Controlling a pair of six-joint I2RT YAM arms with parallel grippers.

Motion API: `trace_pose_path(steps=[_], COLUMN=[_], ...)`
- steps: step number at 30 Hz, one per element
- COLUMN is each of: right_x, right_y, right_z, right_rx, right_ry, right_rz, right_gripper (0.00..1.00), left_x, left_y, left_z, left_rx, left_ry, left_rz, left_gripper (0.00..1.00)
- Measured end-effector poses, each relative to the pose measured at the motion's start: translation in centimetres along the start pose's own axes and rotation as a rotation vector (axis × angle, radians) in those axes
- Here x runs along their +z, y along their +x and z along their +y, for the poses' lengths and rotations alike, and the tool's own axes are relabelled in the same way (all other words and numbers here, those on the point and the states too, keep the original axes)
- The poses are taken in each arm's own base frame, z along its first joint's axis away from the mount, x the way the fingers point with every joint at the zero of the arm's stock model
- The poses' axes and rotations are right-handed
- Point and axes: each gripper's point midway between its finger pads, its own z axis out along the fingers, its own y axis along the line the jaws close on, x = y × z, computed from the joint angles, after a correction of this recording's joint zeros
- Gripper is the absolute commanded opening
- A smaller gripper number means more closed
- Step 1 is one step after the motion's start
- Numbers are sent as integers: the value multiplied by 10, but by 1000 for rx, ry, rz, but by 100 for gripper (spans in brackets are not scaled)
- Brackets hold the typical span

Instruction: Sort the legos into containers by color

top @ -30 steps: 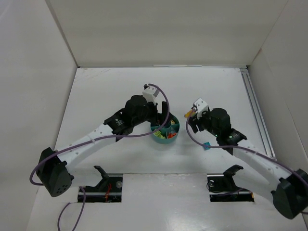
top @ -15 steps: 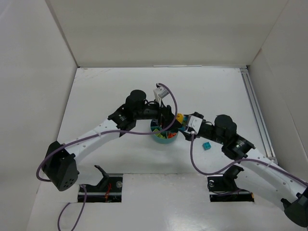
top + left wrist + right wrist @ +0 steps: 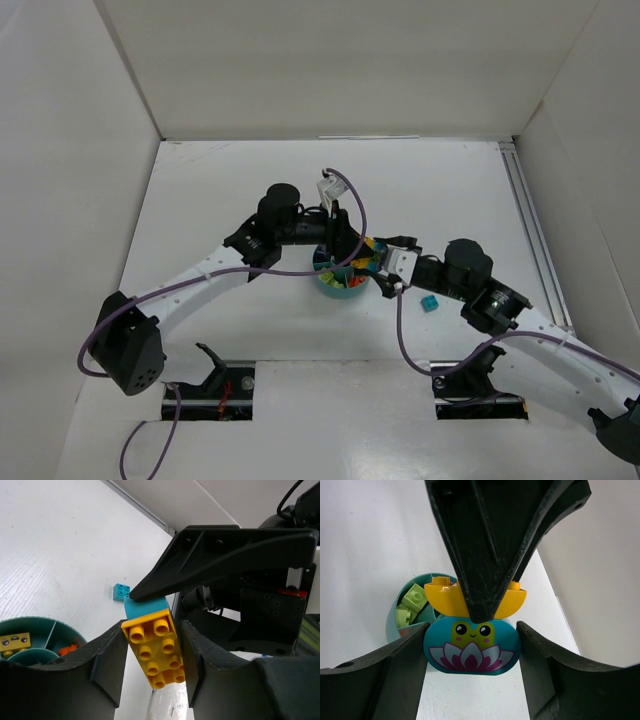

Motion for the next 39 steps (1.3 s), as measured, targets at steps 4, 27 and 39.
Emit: trace_pose_path(steps=[4,27,39], right_x=[0,-28,-51], right_y=[0,47,70], right_z=[-2,-25,-39], right_rx=[-33,53,139], right_ry=[7,200,309], right_rz=[4,262,365], right_gripper=[57,53,53], left_x=[-1,-50,7], left_y=[-3,-35,-25], left_z=[2,36,86], left_rx=[-40,70,268], left_ry=[-10,-65,145], left_rz=[-9,-157,-73], left_gripper=[15,4,5])
